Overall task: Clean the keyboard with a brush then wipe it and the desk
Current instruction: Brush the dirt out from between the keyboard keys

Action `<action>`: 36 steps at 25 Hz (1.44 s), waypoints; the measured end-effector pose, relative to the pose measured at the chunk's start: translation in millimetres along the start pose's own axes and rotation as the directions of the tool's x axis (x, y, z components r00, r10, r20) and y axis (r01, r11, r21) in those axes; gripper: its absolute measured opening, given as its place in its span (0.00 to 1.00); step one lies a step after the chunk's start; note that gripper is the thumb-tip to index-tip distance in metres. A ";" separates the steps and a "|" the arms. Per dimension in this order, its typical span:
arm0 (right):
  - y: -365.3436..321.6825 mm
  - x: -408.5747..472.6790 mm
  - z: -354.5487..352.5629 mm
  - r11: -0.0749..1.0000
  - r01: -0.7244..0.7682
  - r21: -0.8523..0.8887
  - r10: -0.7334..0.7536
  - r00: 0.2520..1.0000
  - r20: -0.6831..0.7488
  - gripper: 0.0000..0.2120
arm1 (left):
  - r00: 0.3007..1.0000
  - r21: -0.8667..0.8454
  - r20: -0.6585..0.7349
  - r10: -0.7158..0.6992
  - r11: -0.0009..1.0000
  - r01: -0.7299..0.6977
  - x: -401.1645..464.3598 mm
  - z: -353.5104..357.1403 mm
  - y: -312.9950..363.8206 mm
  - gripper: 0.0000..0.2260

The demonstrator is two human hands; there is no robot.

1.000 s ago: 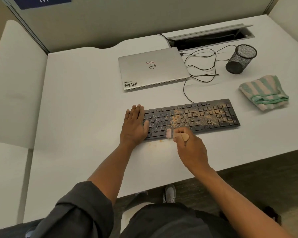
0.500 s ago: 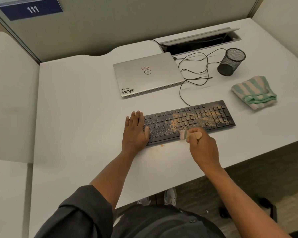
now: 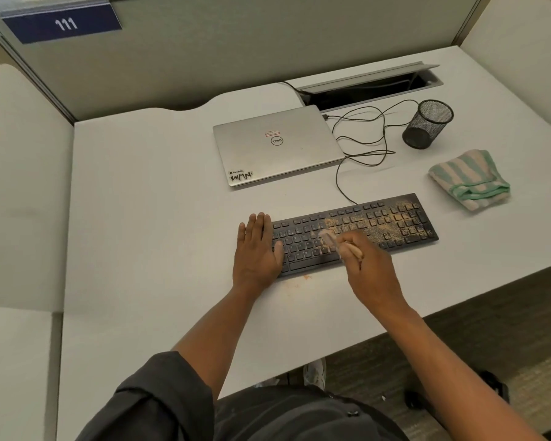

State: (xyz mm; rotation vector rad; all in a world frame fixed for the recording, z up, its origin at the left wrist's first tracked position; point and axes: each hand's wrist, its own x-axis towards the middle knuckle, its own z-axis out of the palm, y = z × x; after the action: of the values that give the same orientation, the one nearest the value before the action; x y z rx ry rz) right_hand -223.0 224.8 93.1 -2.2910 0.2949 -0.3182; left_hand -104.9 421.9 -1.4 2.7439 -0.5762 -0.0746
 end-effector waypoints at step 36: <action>7.5 -40.8 26.0 0.933 0.217 -0.288 -0.198 0.976 0.092 0.07 | 1.000 0.015 0.016 0.000 1.000 0.000 0.0 -1.9 -0.5 0.35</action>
State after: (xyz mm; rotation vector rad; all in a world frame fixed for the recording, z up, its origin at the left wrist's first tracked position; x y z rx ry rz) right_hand -254.0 250.2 64.9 -2.6317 0.0703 -0.3274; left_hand -104.4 422.8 0.3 2.7599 -0.5833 -0.0926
